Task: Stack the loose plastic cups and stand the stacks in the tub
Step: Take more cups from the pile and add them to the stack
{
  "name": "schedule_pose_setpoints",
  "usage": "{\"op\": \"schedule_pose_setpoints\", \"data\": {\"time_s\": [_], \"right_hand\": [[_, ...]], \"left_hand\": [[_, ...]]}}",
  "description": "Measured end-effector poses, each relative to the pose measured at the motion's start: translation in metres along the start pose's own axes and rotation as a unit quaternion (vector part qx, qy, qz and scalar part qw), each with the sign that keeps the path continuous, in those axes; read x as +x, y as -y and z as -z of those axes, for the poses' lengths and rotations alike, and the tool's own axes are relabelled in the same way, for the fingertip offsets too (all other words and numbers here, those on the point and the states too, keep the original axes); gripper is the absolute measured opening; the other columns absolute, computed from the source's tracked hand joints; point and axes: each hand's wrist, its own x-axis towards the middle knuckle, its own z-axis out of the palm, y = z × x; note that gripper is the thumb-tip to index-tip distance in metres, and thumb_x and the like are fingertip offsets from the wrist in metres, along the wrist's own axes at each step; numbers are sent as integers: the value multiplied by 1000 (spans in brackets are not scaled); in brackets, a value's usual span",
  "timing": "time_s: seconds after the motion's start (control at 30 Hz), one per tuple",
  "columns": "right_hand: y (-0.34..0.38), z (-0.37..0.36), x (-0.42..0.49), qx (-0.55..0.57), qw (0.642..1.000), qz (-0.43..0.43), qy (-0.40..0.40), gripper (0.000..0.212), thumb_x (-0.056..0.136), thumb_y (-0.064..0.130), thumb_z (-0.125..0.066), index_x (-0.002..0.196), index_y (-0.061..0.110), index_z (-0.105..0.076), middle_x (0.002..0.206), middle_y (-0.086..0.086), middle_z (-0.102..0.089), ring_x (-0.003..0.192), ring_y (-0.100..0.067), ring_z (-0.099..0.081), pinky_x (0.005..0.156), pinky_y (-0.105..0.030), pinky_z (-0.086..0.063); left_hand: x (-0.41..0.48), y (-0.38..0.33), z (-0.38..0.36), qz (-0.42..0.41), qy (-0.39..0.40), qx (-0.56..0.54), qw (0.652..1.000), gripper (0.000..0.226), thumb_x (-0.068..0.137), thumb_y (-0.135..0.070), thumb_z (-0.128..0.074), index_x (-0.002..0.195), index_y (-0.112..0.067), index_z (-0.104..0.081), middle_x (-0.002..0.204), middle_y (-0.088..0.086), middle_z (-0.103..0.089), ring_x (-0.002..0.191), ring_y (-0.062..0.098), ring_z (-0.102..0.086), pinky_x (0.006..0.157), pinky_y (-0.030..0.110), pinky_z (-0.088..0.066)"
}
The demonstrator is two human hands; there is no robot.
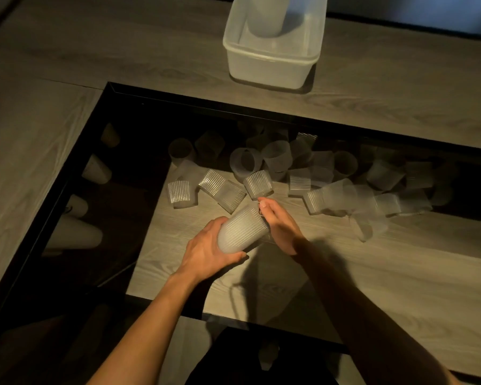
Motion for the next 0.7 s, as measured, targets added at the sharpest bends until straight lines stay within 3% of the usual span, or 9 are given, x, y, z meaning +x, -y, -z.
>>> {"op": "schedule_pose_setpoints", "data": {"time_s": [0.1,0.2,0.27,0.33,0.47,0.63,0.7], "right_hand": [[3,-7,11,-51,995,50,-66,40,102,39,-46,139,23,-49,133,3,-53,113,-5,-55,90,-20,-45],[20,-14,35,-130,985,81,-79,40,101,31,-51,141,26,-47,126,3,-56,95,-2,-56,84,-27,-50],[32,-22,52,-171,982,61,-49,49,99,33,-55,146,28,-41,140,1,-51,109,-10,-59,96,-37,-52],[38,-30,63,-232,972,45,-9,66,94,43,-62,151,27,-33,153,-2,-41,132,-22,-48,109,-47,-43],[37,-40,72,-344,938,23,23,74,87,49,-69,148,26,-34,147,-6,-47,131,-28,-49,107,-46,-42],[36,-30,61,-324,944,44,-39,69,88,56,-63,142,28,-30,127,-2,-59,109,-24,-62,95,-46,-52],[36,-21,56,-274,961,41,-20,62,90,56,-59,141,30,-34,118,2,-60,101,-21,-63,89,-43,-54]], "left_hand": [[-3,10,5,29,-4,-5,1000,94,58,-73,-72,138,-37,-40,122,-16,-52,106,11,-56,92,39,-52],[-6,20,12,52,-18,-8,998,98,64,-66,-78,147,-35,-35,132,-12,-52,114,13,-54,97,41,-50],[-8,27,17,62,-29,-8,998,93,67,-59,-82,144,-35,-37,131,-11,-52,112,13,-54,95,39,-50],[-10,33,20,70,-32,-11,997,89,67,-56,-84,142,-35,-39,128,-12,-52,110,12,-54,92,39,-50],[-11,43,28,77,-30,-3,997,89,67,-57,-83,141,-35,-39,128,-11,-51,113,13,-53,93,41,-51],[-10,51,33,81,-38,5,996,89,68,-58,-82,142,-32,-39,130,-9,-52,112,14,-54,92,40,-50],[-9,51,34,82,-36,7,996,89,68,-59,-82,141,-33,-39,130,-10,-52,112,14,-54,92,39,-50]]}}
